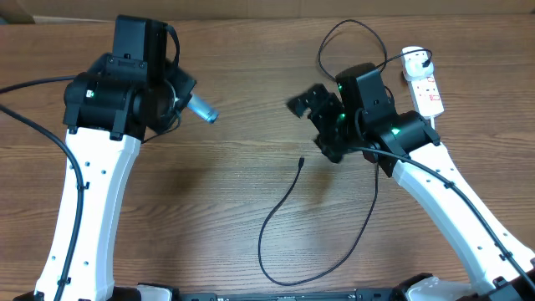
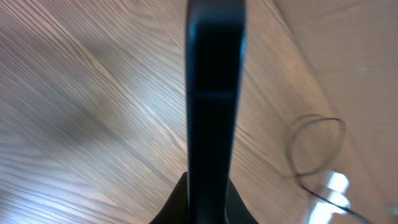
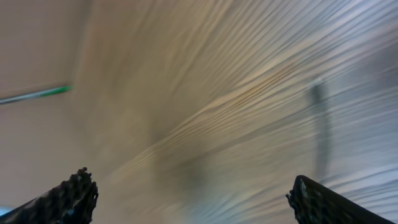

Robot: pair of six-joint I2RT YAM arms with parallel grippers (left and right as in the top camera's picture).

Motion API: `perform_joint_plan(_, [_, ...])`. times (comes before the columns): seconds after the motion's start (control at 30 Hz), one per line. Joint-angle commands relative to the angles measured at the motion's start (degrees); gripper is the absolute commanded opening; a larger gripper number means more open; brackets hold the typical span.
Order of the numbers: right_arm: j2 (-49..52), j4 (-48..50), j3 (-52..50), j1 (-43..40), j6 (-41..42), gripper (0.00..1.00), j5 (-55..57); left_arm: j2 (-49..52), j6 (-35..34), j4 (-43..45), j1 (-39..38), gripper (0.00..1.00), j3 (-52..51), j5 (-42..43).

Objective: Plug charger to phone and switch on socket
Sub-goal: 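Lower the right gripper over the black cable's USB-C end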

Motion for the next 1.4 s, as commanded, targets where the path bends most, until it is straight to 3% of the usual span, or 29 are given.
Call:
perform_joint_plan(0.0, [2.1, -3.8, 0.3, -0.2, -7.1, 1.0, 13.2, -0.4, 8.8, -0.7, -0.4, 0.04, -1.7, -6.2])
perform_joint_plan(0.17, [3.6, -6.8, -2.3, -0.7, -7.3, 1.0, 18.7, -0.3, 15.1, 0.5, -0.4, 0.04, -8.3, 3.0])
perform_joint_plan(0.2, [4.1, -7.7, -2.5, -1.3, -7.3, 1.0, 19.8, -0.3, 19.6, 2.4, -0.4, 0.04, -9.3, 11.7])
perform_joint_plan(0.3, [5.0, -10.7, -2.5, -3.8, -7.4, 1.0, 23.7, -0.3, 22.7, 5.4, -0.1, 0.04, -9.2, 29.4])
perform_joint_plan(0.43, [5.0, -15.9, -2.5, -8.1, -7.3, 1.0, 28.5, -0.3, 22.7, 7.1, 2.3, 0.04, -9.2, 50.1])
perform_joint_plan(0.6, [5.0, -18.8, -2.5, -12.9, -7.3, 1.0, 28.7, -0.3, 21.5, 10.2, 7.1, 0.04, -9.2, 69.7])
perform_joint_plan(0.73, [5.0, -19.6, -2.5, -14.4, -7.3, 1.0, 27.1, -0.3, 12.2, 13.1, 9.9, 0.04, -9.2, 80.5])
perform_joint_plan(0.87, [5.0, -19.1, -2.5, -14.2, -10.4, 1.0, 23.1, -0.3, 3.8, 16.7, 11.0, 0.04, -9.2, 80.5])
perform_joint_plan(1.0, [5.0, -18.1, -2.5, -14.2, -17.5, 1.0, 17.9, -0.3, 2.0, 22.4, 11.8, 0.04, -9.2, 77.3])
perform_joint_plan(1.17, [5.0, -18.1, -2.9, -14.1, -25.0, 1.0, 13.6, -0.3, 7.8, 22.3, 12.4, 0.04, -9.2, 66.9])
perform_joint_plan(1.3, [5.0, -15.8, -6.2, -14.1, -26.2, 1.0, 10.0, -0.3, 14.0, 18.0, 12.4, 0.04, -9.2, 53.1])
perform_joint_plan(1.37, [5.0, -12.3, -9.0, -14.1, -27.9, 0.95, 4.8, -0.3, 16.0, 14.2, 12.4, 0.04, -9.2, 43.1])
